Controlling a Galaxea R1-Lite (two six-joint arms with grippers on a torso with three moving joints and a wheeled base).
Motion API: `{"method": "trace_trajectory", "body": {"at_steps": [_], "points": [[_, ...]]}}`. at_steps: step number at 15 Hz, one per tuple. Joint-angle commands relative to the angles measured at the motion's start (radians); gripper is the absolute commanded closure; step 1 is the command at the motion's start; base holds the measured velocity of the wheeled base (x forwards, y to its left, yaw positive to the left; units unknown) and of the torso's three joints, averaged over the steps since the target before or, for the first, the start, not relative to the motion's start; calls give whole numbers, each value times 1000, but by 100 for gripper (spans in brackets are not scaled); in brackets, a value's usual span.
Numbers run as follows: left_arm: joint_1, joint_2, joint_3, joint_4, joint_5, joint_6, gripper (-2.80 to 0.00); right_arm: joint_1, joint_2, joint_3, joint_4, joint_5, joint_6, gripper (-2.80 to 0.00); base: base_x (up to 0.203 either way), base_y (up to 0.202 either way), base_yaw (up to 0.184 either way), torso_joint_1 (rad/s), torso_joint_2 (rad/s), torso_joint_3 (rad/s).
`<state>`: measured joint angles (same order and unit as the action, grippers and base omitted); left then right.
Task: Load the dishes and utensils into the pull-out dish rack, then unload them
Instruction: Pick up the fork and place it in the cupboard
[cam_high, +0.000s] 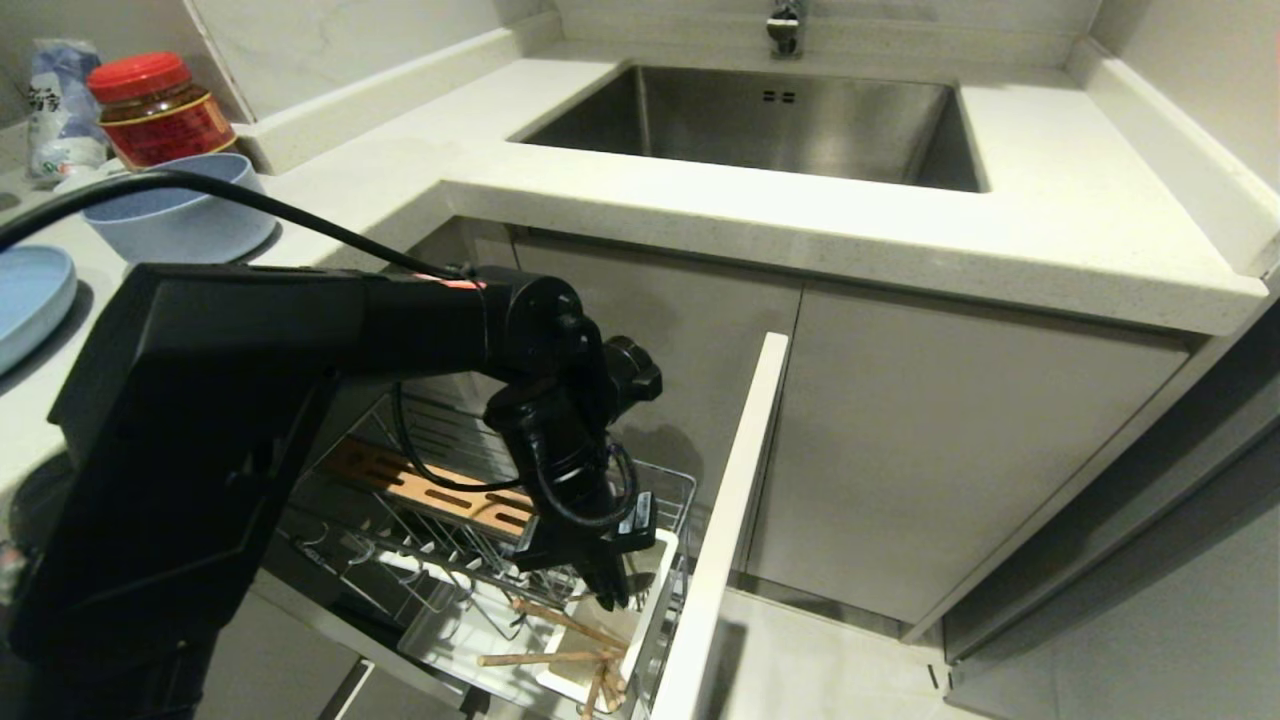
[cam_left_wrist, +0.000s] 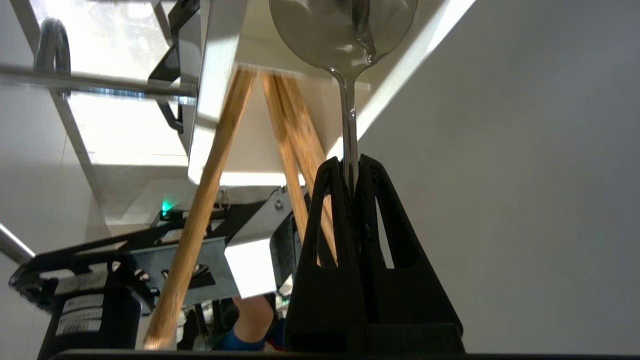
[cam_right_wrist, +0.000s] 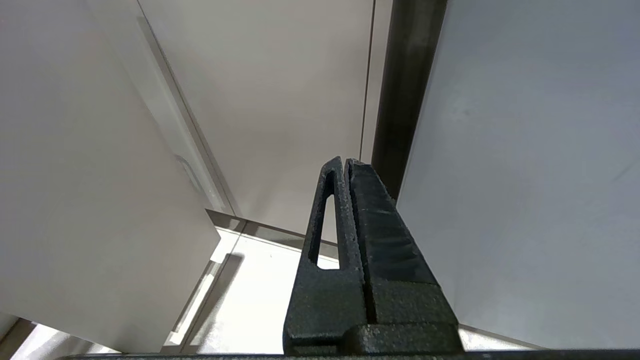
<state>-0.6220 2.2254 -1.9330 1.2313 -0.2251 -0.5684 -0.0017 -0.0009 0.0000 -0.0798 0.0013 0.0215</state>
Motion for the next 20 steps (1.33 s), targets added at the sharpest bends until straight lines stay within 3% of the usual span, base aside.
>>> {"method": "trace_trajectory", "body": {"at_steps": [1,14,15,16,20], "points": [[8,17,0,-4,0,-4,0,0,-1,26,0,0,0,0,0,0,0,0,0,0],[16,25,0,-16,0,-2,0,0,-1,26,-2,0,0,0,0,0,0,0,0,0],[16,25,0,-15,1,-1,-158,0,-1,26,-1,0,0,0,0,0,0,0,0,0],[16,22,0,-13,1,-2,-280,0,-1,26,0,0,0,0,0,0,0,0,0,0],[16,15,0,-18,3,-2,-280,0,-1,26,-2,0,0,0,0,0,0,0,0,0]]}}
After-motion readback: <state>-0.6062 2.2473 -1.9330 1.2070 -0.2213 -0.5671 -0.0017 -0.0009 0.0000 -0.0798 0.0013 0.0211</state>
